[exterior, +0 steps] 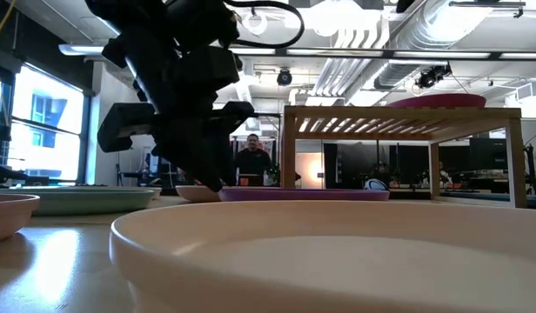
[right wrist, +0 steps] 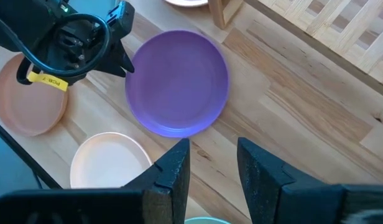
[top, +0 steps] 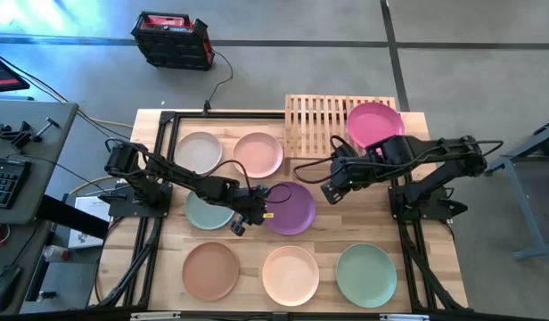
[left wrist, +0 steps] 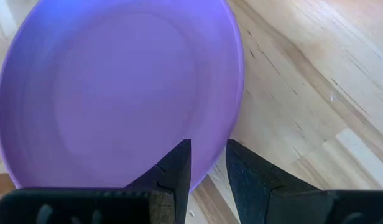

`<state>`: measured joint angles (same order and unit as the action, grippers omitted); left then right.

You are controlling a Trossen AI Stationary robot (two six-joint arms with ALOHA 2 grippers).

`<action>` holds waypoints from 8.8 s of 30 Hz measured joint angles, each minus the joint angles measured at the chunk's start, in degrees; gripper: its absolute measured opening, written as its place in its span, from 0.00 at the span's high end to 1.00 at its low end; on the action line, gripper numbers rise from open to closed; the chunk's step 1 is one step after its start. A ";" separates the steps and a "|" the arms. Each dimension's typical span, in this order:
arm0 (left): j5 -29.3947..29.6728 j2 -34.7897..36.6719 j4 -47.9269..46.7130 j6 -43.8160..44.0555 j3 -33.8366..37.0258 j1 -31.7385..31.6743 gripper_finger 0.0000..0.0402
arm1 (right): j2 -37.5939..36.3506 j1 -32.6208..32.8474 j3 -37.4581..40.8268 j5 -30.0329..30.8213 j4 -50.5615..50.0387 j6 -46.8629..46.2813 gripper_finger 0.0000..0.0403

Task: Place and stack plates onto a shelf
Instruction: Stack the violet plate on top of the pink plate on the shelf

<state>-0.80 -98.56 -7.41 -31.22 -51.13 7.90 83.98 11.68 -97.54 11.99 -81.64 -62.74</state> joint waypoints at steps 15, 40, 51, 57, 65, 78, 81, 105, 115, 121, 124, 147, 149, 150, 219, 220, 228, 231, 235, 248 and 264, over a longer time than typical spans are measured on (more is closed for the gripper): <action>0.25 -1.02 -0.31 -1.48 0.00 0.00 0.78 | 0.83 1.39 0.00 -0.51 0.34 -0.42 0.73; 2.97 -2.47 0.33 -4.00 0.02 0.00 0.80 | 0.90 1.88 0.00 -0.20 2.55 -1.55 0.73; 3.18 -2.47 -0.20 -5.35 0.02 2.03 0.99 | 0.90 1.88 0.00 -0.17 2.66 -1.55 0.73; 3.07 -1.90 -0.84 -1.98 0.00 3.94 0.99 | 0.90 1.88 0.00 -0.16 2.66 -1.55 0.73; 3.04 0.69 -2.49 4.80 0.00 4.28 1.00 | 0.91 1.88 0.00 -0.32 4.68 2.14 0.73; 3.02 12.97 -6.91 15.93 0.00 4.71 1.00 | 2.17 1.90 -0.02 -7.15 13.87 31.27 0.73; 2.97 16.48 -7.75 17.69 0.00 5.87 1.00 | 2.45 1.92 -0.02 -9.56 15.51 39.40 0.73; 3.36 23.85 -8.11 19.08 -1.88 14.92 0.98 | 8.98 1.92 -0.02 -18.52 27.42 71.82 0.73; 4.65 23.85 -8.23 19.06 -1.88 14.58 0.98 | 12.00 1.92 -0.02 -19.63 27.64 74.44 0.73; 4.70 23.85 -7.14 19.06 -1.90 14.58 0.98 | 13.59 1.92 -0.02 -19.15 27.47 76.30 0.73; 4.70 23.85 -5.67 19.06 -1.92 14.58 0.98 | 13.67 1.92 -0.02 -19.13 26.88 76.32 0.73; 4.72 23.85 -3.31 19.76 -1.95 14.19 0.98 | 14.17 1.73 -0.02 -19.20 23.47 74.18 0.91; 4.72 23.87 -3.29 20.21 -1.95 14.16 0.98 | 14.17 1.88 0.00 -20.22 23.40 74.42 0.97; 4.76 23.87 -3.27 20.24 -1.95 14.16 0.98 | 14.17 1.92 0.00 -20.44 23.45 74.42 0.98; 0.39 31.70 -9.80 41.62 -1.95 -0.09 0.70 | 14.08 10.47 -14.81 7.67 -6.05 22.47 1.00; 0.39 31.76 -9.78 41.62 -1.95 -0.51 0.70 | 14.08 10.45 -15.71 9.11 -7.76 22.45 1.00; 0.40 31.76 -9.91 41.65 -1.95 -4.20 0.70 | 13.37 6.96 -15.61 16.72 -8.36 26.95 1.00; 0.41 31.76 -9.93 41.64 -1.95 -5.67 0.70 | 13.41 4.49 -14.21 18.67 -8.35 29.45 1.00; 0.39 31.76 -9.91 41.64 -1.95 -7.52 0.70 | 13.35 0.44 -12.01 19.79 -8.32 30.40 1.00; 0.39 31.76 -9.40 41.66 -1.95 -13.81 0.70 | 5.53 -11.47 1.74 24.26 -8.42 30.05 1.00; 0.39 31.74 -9.45 41.66 -1.95 -20.77 0.70 | 0.95 -22.31 10.04 21.46 -8.30 31.77 1.00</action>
<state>-0.41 -66.83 -16.86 10.44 -53.08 -12.86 84.93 -10.62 -87.50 33.45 -89.95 -30.97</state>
